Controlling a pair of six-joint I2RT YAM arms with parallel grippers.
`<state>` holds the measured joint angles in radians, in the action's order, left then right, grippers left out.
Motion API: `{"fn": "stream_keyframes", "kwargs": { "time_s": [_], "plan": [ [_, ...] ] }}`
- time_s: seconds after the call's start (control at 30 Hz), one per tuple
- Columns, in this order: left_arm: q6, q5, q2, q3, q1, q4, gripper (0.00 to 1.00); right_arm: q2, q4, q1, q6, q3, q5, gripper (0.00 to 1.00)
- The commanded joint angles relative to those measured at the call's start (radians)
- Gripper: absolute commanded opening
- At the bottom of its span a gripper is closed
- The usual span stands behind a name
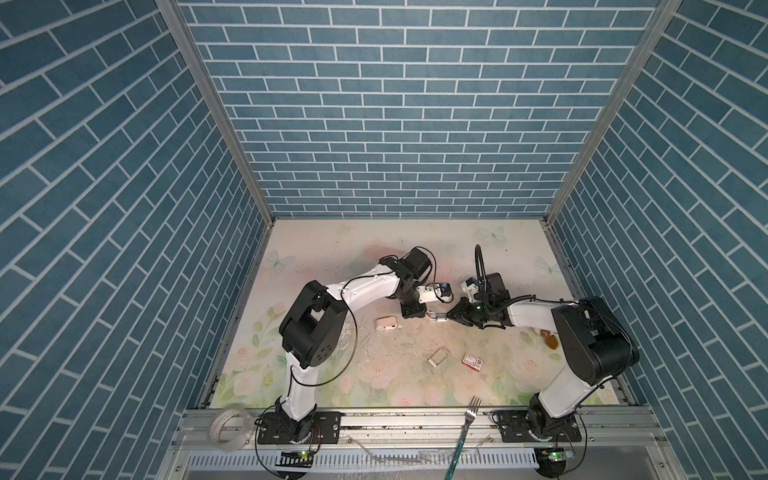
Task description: Load the staples into the stapler
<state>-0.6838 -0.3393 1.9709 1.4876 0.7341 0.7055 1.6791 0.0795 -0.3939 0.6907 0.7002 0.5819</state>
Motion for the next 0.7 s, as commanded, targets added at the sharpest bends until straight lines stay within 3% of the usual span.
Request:
{"fn": "stream_keyframes", "kwargs": {
  "time_s": [0.0, 0.67],
  "plan": [
    [-0.005, -0.015, 0.024, 0.022, 0.01, 0.03, 0.28, 0.025, -0.055, -0.008, -0.04, 0.01, -0.008, 0.11],
    [0.004, -0.023, 0.052, 0.07, 0.036, 0.053, 0.19, 0.04, -0.033, -0.008, -0.036, 0.008, 0.003, 0.1]
  ]
}}
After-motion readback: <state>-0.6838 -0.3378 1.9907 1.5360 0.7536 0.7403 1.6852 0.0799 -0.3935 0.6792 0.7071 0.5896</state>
